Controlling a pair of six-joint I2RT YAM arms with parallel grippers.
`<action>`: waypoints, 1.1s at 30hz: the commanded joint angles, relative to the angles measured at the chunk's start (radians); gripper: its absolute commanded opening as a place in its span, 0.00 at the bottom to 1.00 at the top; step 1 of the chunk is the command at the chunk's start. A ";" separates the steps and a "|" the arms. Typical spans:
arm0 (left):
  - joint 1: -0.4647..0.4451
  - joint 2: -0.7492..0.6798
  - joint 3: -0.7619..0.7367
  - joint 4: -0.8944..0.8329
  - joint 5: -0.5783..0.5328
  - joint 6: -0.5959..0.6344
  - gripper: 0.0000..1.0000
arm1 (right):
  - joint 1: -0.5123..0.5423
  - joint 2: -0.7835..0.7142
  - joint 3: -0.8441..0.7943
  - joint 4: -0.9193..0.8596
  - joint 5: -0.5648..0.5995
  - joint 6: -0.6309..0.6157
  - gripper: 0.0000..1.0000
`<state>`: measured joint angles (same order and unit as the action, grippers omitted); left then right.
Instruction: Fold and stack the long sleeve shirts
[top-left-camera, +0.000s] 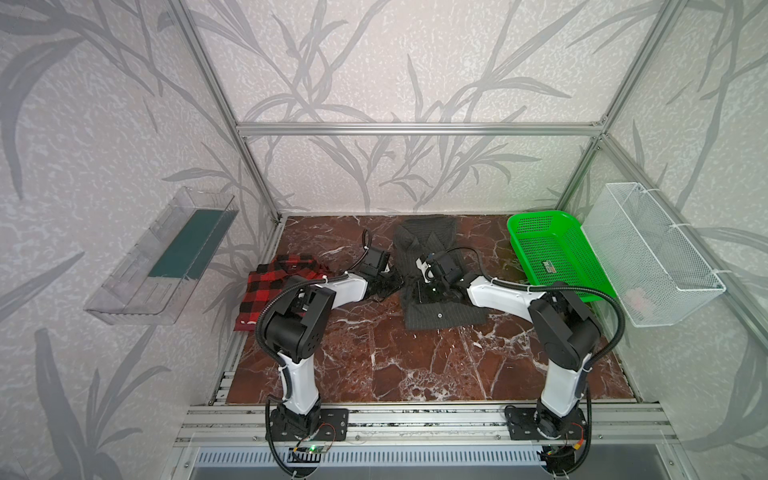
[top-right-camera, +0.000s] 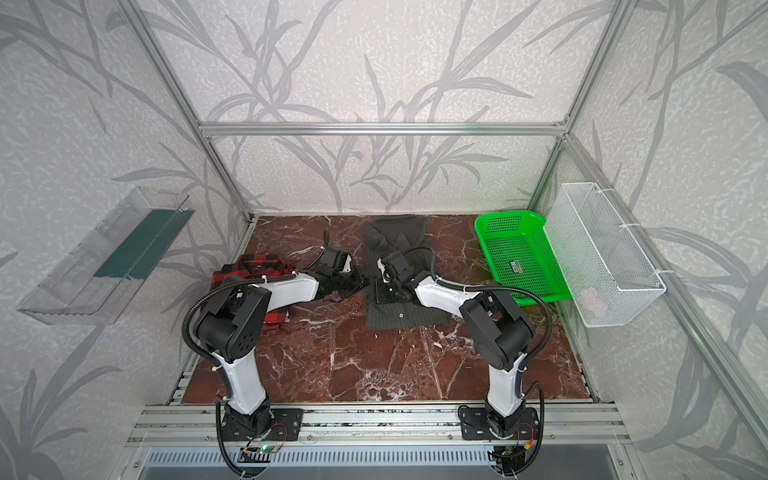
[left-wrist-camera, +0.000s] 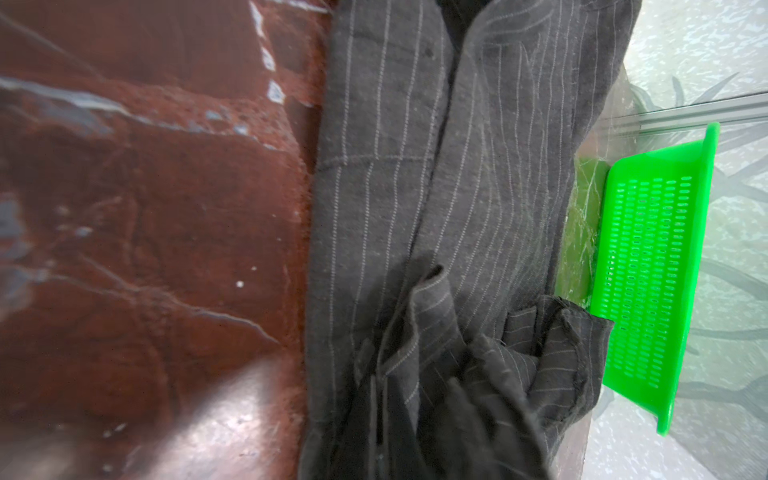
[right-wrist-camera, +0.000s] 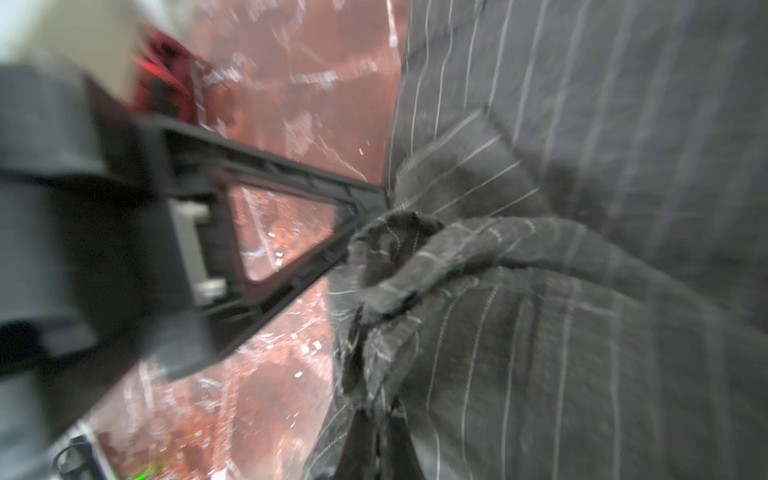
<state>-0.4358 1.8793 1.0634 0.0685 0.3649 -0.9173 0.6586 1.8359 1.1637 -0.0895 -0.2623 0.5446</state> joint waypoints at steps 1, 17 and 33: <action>-0.021 -0.018 0.039 0.019 0.011 -0.021 0.00 | -0.033 -0.096 -0.032 0.069 -0.037 -0.001 0.00; -0.094 0.115 0.179 0.023 0.032 -0.091 0.00 | -0.055 -0.191 -0.104 0.129 -0.082 0.029 0.00; -0.030 -0.087 0.053 -0.109 -0.059 -0.032 0.88 | -0.056 -0.091 -0.064 0.126 -0.097 0.040 0.00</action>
<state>-0.4767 1.8801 1.1110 0.0441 0.3573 -0.9829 0.6044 1.7111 1.0729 0.0143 -0.3550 0.5793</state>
